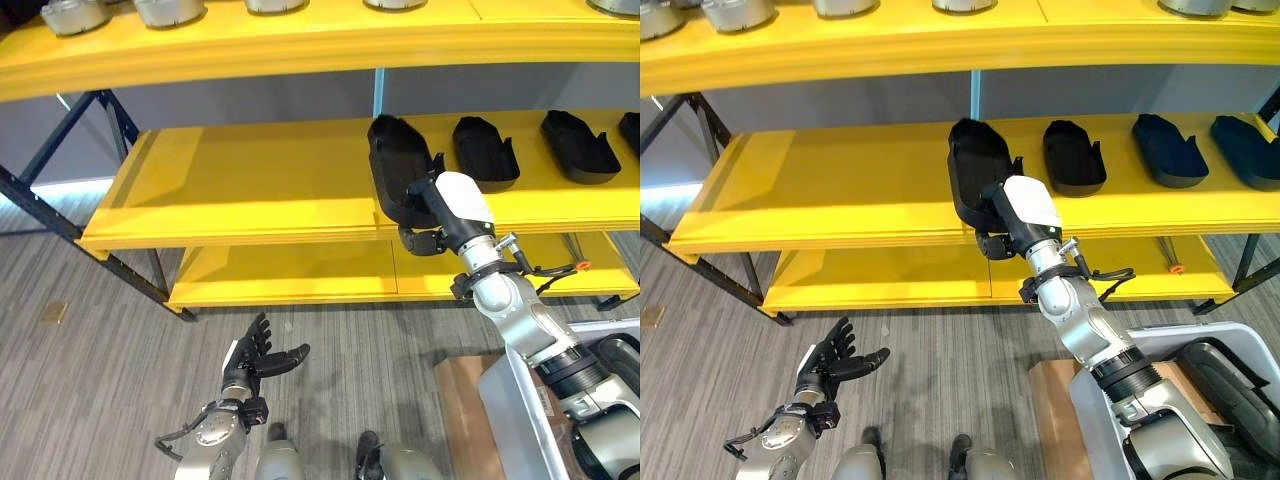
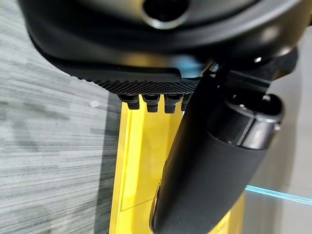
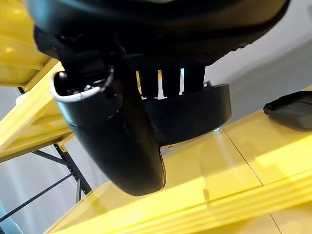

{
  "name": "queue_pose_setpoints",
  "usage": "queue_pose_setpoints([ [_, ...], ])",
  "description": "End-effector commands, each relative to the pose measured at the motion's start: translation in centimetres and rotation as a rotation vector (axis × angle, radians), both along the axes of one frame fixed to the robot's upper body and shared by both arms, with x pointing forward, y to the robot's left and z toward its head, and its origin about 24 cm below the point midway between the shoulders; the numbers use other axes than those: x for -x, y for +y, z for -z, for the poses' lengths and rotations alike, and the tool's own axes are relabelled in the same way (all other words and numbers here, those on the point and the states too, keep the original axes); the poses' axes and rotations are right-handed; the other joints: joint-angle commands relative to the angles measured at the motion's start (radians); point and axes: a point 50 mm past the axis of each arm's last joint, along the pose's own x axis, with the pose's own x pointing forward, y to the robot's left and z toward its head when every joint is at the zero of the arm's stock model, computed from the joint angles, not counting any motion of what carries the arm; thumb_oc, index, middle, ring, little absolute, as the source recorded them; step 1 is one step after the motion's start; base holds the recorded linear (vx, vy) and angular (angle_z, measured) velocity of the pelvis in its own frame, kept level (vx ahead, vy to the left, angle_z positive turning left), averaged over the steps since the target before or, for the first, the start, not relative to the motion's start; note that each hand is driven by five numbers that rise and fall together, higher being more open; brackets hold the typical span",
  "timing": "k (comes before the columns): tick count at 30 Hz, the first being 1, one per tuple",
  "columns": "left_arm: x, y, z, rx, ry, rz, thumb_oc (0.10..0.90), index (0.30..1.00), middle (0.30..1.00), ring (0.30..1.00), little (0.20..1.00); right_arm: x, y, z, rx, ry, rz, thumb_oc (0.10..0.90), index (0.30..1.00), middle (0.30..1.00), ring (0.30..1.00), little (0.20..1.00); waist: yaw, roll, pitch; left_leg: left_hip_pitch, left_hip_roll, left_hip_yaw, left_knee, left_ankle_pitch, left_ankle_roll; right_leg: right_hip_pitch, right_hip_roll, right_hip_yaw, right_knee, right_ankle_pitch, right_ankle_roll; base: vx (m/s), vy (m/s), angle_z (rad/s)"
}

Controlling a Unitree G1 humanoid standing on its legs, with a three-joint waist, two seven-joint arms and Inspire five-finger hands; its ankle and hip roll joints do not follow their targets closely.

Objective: Move parts from the plastic box to the shelf.

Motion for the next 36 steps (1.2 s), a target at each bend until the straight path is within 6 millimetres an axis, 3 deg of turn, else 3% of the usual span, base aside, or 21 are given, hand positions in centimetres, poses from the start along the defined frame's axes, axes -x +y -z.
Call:
queue_pose_setpoints([
  [1,-1.9,0.0,-3.4,-0.044,-0.191,0.064,0.9,1.0,1.0,1.0,1.0,1.1,-0.5,-6.6,-0.069,-0.324,-0.021,0.4,0.3,0.3,0.3,0.3,-0.014,0.029,-0.036,0.044,0.023,-0.004,-0.063,0.093,-0.031,0.109,-0.069,0.13,-0.122,0.025,0.182,0.13,0.171,-0.27],
  [2,-1.6,0.0,-3.2,-0.034,-0.185,0.058,0.9,1.0,1.0,1.0,1.0,1.0,-0.4,-6.2,-0.076,-0.313,-0.02,0.4,0.3,0.3,0.3,0.3,-0.011,0.043,-0.047,0.068,0.007,-0.011,-0.049,0.061,-0.028,0.124,-0.073,0.145,-0.133,0.023,0.188,0.1,0.128,-0.35],
  [4,-1.5,-0.1,-3.2,-0.026,-0.184,0.061,0.9,1.0,1.0,1.0,1.0,1.1,-0.4,-6.0,-0.076,-0.306,-0.021,0.4,0.3,0.3,0.3,0.3,-0.009,0.042,-0.051,0.068,0.002,-0.004,-0.02,0.04,-0.026,0.14,-0.084,0.147,-0.145,0.025,0.192,0.1,0.123,-0.43],
  [15,-1.7,-0.1,-3.8,-0.024,-0.206,0.082,0.9,1.0,1.0,1.0,1.0,1.0,0.4,-7.2,-0.052,-0.329,-0.051,0.4,0.3,0.3,0.3,0.3,0.008,0.001,-0.067,0.062,-0.064,0.029,0.162,-0.157,0.021,0.207,-0.193,0.184,-0.203,0.064,0.244,0.07,0.143,-0.16],
  [24,-1.8,0.4,-4.0,-0.042,-0.206,0.092,0.9,1.0,1.0,1.0,1.0,0.4,1.3,-8.4,-0.038,-0.348,-0.076,0.4,0.3,0.3,0.3,0.3,0.028,-0.034,-0.079,0.038,-0.09,0.024,0.2,-0.204,0.037,0.217,-0.222,0.178,-0.229,0.084,0.264,0.05,0.058,0.04],
  [33,-2.5,0.4,-5.0,-0.05,-0.247,0.106,0.9,1.0,1.0,1.0,1.0,0.2,1.2,-8.7,-0.032,-0.346,-0.072,0.4,0.3,0.3,0.3,0.3,0.039,-0.046,-0.085,0.011,-0.136,-0.001,0.271,-0.268,0.065,0.236,-0.269,0.167,-0.235,0.098,0.294,0.06,0.086,0.04],
  [36,-3.0,0.3,-5.5,-0.078,-0.265,0.132,0.9,1.0,1.0,1.0,1.0,0.4,0.9,-8.1,-0.025,-0.329,-0.062,0.4,0.3,0.3,0.3,0.3,0.028,-0.043,-0.082,0.014,-0.184,-0.014,0.269,-0.295,0.104,0.184,-0.305,0.19,-0.129,0.194,0.313,0.03,0.178,0.2],
])
